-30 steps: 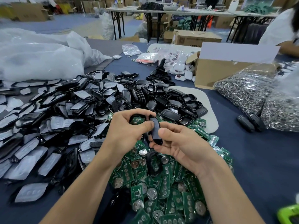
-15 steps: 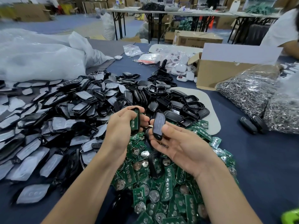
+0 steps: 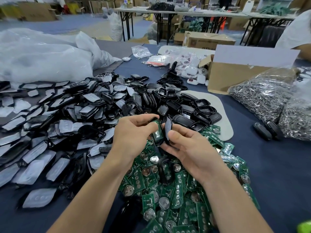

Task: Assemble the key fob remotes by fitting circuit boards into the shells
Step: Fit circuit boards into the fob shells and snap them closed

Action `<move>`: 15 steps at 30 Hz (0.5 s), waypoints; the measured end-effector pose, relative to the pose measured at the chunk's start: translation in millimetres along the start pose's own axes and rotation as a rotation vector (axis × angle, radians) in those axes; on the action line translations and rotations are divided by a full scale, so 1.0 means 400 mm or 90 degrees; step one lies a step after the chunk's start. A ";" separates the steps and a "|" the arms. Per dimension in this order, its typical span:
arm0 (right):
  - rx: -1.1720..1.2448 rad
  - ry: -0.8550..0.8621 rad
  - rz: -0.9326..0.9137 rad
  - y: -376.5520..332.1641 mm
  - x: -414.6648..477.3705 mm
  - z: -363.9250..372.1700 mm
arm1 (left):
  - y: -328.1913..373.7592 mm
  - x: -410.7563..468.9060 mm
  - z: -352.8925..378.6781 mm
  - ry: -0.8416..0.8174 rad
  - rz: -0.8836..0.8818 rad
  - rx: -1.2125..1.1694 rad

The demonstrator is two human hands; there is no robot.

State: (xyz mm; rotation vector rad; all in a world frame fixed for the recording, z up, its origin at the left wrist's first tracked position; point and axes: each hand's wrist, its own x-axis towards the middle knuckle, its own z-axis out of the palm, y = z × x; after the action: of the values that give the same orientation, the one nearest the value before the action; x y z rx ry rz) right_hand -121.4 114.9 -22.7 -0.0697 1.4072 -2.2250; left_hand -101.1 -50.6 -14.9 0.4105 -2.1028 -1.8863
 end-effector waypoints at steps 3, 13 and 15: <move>-0.098 0.041 -0.044 0.013 0.003 0.005 | -0.010 0.002 -0.007 0.051 0.018 0.061; -0.305 0.132 -0.166 0.023 -0.004 0.006 | -0.009 0.000 -0.019 -0.162 -0.027 -0.064; -0.325 0.140 -0.172 0.022 -0.004 0.004 | -0.008 -0.002 -0.022 -0.194 -0.020 -0.060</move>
State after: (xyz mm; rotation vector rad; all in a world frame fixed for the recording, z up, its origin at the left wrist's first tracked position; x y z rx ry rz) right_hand -116.0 111.3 -29.2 -0.2048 2.1748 -2.0632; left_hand -96.8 -58.6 -17.1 0.1426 -2.1876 -2.1740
